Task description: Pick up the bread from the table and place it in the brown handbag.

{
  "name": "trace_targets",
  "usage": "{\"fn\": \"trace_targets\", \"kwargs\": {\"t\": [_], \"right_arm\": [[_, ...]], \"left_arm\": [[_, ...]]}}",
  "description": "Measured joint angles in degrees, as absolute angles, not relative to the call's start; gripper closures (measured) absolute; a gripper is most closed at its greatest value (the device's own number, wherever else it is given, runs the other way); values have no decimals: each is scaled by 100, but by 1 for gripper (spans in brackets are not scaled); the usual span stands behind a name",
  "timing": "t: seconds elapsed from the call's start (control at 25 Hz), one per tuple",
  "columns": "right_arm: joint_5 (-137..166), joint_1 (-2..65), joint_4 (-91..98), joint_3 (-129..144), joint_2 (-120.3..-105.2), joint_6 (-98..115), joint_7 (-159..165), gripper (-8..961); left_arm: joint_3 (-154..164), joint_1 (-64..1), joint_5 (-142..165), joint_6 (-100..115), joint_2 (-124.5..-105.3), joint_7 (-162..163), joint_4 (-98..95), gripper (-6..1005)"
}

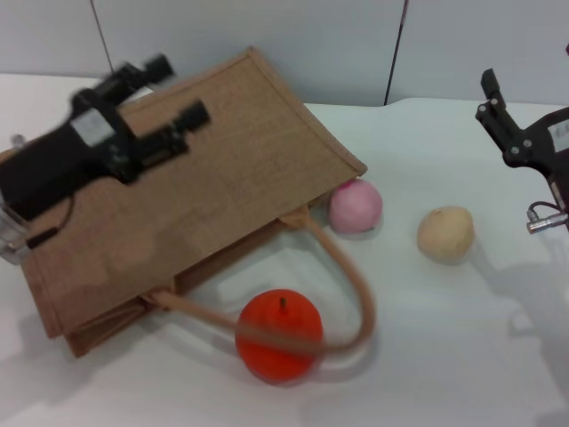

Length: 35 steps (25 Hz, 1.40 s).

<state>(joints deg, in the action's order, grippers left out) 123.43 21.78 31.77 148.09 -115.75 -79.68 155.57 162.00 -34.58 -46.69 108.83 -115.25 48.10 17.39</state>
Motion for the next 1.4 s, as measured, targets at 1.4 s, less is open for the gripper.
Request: {"fn": "trace_targets", "kwargs": {"t": [1.4], "right_arm": [[11513, 2276, 3084, 14852, -11575, -7936, 15556, 51]], "left_arm": [[14357, -2793, -7217, 8257, -11698, 2271, -280, 165]]}}
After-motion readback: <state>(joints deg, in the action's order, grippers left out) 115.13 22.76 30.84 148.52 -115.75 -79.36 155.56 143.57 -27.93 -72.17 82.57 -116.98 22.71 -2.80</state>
